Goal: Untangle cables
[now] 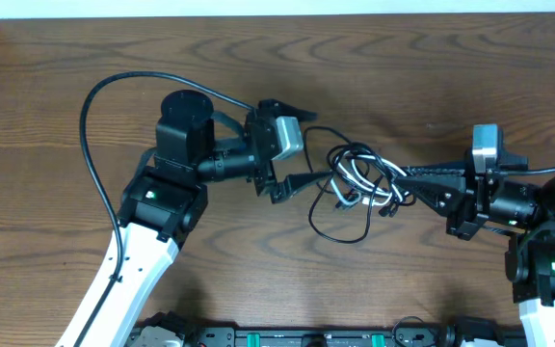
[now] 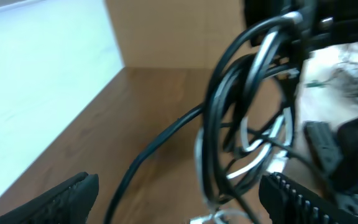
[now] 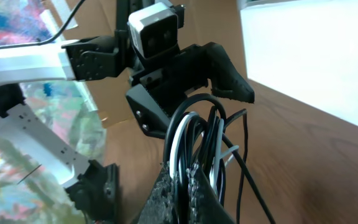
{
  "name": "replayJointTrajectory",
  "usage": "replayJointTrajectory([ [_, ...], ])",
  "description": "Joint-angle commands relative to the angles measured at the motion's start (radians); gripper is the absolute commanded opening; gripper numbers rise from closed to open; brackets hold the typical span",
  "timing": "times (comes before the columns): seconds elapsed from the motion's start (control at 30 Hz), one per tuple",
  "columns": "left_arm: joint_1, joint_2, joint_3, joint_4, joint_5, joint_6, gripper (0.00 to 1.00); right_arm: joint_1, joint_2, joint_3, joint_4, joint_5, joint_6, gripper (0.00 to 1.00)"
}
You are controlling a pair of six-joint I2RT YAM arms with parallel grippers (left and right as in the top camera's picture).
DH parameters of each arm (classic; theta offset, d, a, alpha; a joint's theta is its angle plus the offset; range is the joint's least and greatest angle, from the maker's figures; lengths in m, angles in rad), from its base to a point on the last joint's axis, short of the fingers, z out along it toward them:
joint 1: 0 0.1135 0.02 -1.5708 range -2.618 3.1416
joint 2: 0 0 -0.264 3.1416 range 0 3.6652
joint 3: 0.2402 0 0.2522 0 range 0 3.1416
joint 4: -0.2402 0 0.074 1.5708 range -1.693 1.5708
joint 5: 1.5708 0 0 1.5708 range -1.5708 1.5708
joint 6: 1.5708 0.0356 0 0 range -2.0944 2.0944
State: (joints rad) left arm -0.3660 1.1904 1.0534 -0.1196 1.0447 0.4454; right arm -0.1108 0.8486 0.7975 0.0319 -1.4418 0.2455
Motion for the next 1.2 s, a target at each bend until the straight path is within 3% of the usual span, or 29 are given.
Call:
replayJointTrajectory([
  [0.0,0.005,-0.001,-0.002,-0.014,0.127,0.01,0.86,-0.005,0.006,0.016,0.011,-0.074,0.001,0.01],
  [0.17,0.005,-0.001,-0.003,-0.061,0.277,0.121,0.86,-0.005,0.01,0.016,0.032,-0.103,0.001,0.01],
  [0.6,-0.074,0.033,-0.003,-0.089,0.249,0.187,0.77,0.024,0.016,0.016,0.044,-0.11,0.001,0.01],
  [0.63,-0.079,0.033,-0.003,-0.089,0.246,0.187,0.74,0.029,0.016,0.016,0.044,-0.11,0.001,0.01],
  [0.7,-0.079,0.033,-0.003,-0.085,0.245,0.187,0.57,0.034,0.016,0.016,0.044,-0.109,0.001,0.01],
  [0.77,-0.079,0.033,-0.003,-0.081,0.245,0.187,0.22,0.034,0.016,0.016,0.044,-0.109,0.001,0.01],
  [0.83,-0.079,0.033,-0.003,-0.081,0.245,0.187,0.08,0.034,0.016,0.016,0.044,-0.105,0.001,0.01],
  [1.03,-0.077,0.033,-0.003,-0.081,0.243,0.187,0.08,0.034,0.016,0.016,0.043,-0.074,0.002,0.01],
  [1.17,-0.077,0.033,-0.003,-0.082,0.096,0.173,0.08,0.032,0.016,0.016,0.042,0.034,0.049,0.01],
])
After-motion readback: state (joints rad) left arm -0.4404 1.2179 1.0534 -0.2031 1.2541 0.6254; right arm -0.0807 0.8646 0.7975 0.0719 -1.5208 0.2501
